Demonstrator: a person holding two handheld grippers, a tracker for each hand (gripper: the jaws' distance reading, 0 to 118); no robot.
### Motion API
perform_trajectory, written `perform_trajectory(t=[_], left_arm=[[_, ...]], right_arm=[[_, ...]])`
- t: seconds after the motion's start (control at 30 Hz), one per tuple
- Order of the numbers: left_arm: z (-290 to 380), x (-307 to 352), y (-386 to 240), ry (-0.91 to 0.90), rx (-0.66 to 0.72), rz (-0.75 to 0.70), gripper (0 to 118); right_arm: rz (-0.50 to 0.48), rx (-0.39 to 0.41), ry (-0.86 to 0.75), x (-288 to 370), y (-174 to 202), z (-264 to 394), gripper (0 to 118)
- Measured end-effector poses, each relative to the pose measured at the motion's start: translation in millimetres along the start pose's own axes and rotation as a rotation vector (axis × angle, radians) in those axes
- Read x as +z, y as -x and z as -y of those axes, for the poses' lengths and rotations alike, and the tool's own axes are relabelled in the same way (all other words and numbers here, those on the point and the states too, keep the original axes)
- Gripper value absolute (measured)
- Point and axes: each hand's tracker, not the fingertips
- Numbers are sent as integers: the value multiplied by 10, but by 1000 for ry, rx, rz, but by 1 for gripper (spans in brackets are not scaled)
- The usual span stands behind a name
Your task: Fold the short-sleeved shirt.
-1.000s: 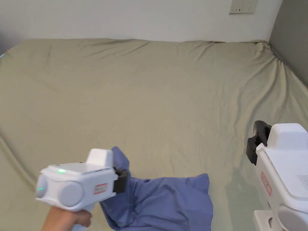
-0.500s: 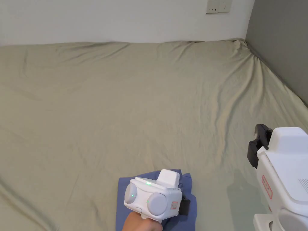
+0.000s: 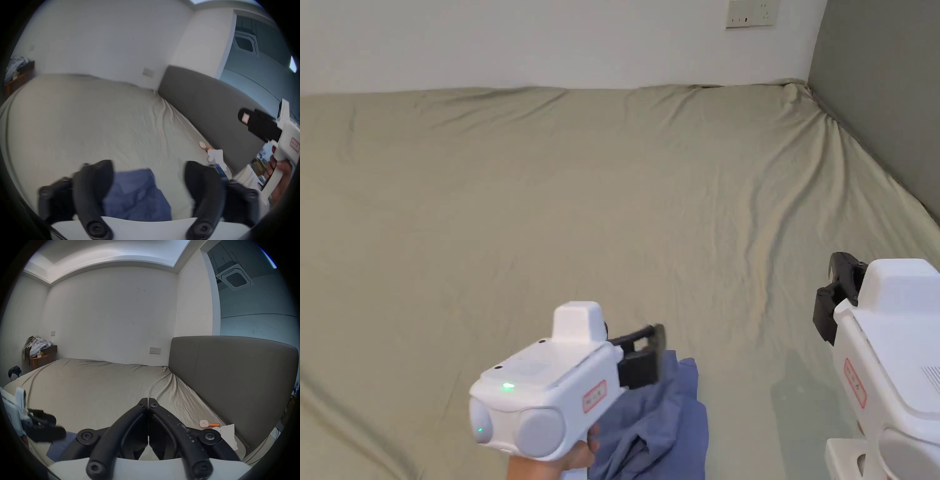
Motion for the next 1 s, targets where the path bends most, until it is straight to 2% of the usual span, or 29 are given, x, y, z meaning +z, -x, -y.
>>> perform_trajectory(t=[0.03, 0.07, 0.2, 0.27, 0.33, 0.67, 0.8, 1.0], left_arm=[[-10, 17, 32, -17, -4, -36, 12], [4, 22, 73, -22, -14, -58, 0], [142, -78, 263, 47, 1, -58, 0], [291, -177, 266, 91, -38, -114, 0], [427, -290, 235, 140, -74, -105, 0], [935, -712, -308, 275, -136, 25, 0], [1173, -1002, -422, 385, -152, -8, 0], [1241, -1015, -435, 364, -116, -20, 0]], right_arm=[[-2, 0, 0, -4, 14, -6, 2], [-5, -1, -1, -6, 22, -7, 2], [-12, -1, 0, -7, 53, 3, 2], [-16, 0, 3, -13, 60, 15, 2], [-18, -1, 7, -16, 59, 24, 2], [-6, -7, 31, -80, -35, 106, 2], [-2, -8, 44, -97, -60, 140, 2], [0, -6, 48, -86, -59, 149, 2]])
